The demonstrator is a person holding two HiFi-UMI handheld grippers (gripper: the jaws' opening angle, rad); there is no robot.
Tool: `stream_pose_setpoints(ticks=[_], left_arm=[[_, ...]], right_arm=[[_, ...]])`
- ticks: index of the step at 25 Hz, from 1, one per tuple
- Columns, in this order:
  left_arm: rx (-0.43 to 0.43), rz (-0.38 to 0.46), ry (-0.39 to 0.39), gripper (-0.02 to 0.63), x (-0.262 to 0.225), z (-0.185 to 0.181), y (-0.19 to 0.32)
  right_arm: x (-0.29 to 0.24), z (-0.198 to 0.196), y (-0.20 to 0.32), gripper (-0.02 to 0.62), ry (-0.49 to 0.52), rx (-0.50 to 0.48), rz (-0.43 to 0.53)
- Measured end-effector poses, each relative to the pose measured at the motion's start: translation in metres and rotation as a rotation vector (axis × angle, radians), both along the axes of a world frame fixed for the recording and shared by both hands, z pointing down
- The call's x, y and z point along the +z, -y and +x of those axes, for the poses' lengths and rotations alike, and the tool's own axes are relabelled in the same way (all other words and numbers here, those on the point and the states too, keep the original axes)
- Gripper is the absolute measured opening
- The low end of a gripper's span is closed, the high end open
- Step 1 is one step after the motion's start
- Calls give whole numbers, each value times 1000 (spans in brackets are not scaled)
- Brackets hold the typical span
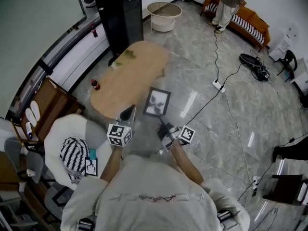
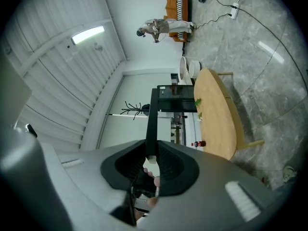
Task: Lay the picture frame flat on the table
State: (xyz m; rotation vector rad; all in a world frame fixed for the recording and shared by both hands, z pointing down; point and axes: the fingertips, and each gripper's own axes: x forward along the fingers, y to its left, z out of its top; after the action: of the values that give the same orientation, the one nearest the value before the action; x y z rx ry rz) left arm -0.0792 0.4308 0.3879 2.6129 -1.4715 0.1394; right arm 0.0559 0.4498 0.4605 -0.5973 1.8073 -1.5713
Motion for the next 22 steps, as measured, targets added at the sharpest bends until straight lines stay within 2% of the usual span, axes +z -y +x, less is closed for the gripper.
stream_pose_setpoints(ticks=[11, 22], left_arm=[[1, -31, 7, 0, 21, 15, 6], [2, -13, 4, 1, 23, 10, 47]], right_arm=[[19, 16, 4, 75, -2, 12, -28], [23, 15, 45, 74, -12, 14, -16]])
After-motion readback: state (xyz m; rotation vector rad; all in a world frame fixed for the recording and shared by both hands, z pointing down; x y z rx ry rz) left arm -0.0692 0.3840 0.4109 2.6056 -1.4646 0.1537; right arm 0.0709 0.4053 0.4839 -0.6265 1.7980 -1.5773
